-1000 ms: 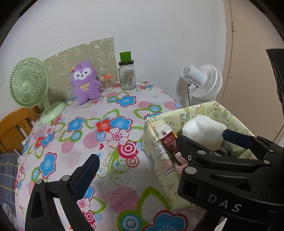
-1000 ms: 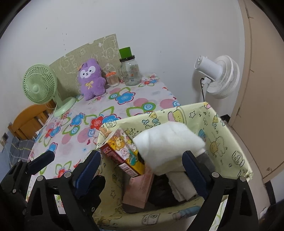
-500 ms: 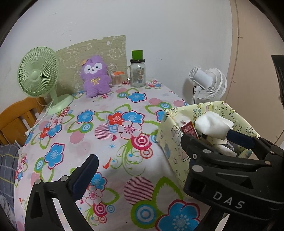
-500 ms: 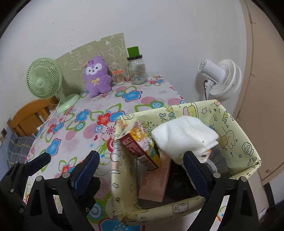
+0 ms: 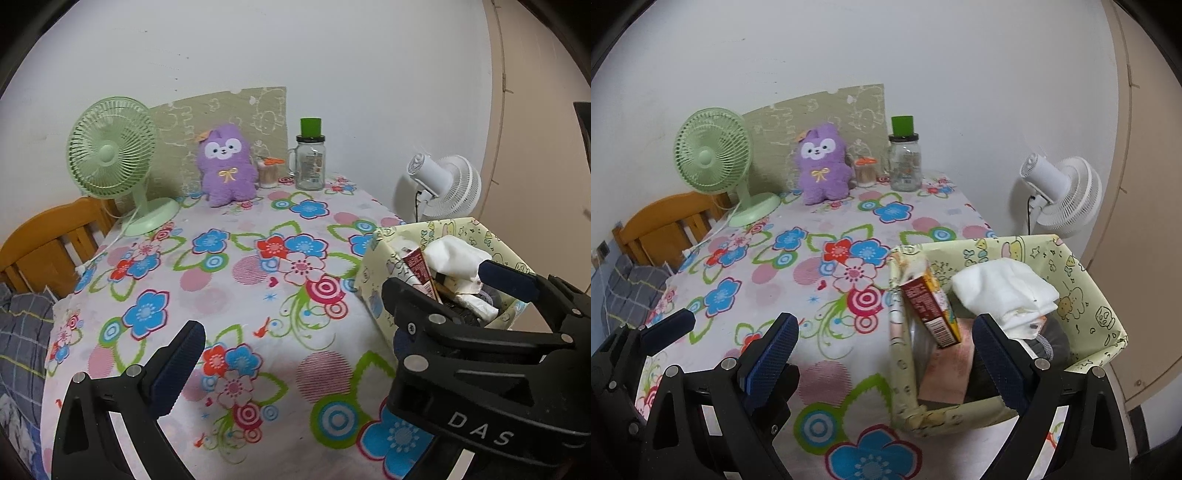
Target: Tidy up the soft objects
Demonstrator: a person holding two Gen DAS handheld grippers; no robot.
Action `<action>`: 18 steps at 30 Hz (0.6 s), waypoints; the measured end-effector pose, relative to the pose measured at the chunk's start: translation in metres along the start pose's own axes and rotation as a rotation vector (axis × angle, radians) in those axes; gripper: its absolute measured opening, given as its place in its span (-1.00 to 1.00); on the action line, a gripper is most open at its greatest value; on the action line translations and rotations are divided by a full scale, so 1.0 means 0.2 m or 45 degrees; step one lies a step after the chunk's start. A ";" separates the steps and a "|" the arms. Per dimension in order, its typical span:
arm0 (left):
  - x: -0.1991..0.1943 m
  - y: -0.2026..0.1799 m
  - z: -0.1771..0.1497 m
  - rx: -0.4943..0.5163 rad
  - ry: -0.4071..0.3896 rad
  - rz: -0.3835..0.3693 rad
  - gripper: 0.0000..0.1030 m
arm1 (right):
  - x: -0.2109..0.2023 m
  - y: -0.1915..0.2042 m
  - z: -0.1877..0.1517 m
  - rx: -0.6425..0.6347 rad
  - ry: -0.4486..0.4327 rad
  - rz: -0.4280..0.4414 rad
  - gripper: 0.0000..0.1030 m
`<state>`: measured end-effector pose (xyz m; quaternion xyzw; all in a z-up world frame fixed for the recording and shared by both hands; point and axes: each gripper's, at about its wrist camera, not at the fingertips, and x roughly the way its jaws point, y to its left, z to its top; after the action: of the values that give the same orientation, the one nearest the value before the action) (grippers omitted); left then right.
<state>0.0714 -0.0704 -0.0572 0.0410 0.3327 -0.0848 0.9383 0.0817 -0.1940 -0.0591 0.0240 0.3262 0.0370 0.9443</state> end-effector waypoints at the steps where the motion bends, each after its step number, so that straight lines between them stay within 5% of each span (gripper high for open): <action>1: -0.01 0.01 -0.01 -0.005 -0.003 0.007 0.99 | -0.01 0.02 0.00 -0.007 -0.005 0.003 0.88; 18: -0.16 0.19 -0.10 -0.059 -0.056 0.125 0.99 | -0.16 0.17 -0.05 -0.057 -0.082 0.050 0.88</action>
<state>0.0413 -0.0261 -0.0509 0.0337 0.3113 -0.0321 0.9492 0.0483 -0.1624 -0.0458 0.0106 0.2943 0.0621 0.9536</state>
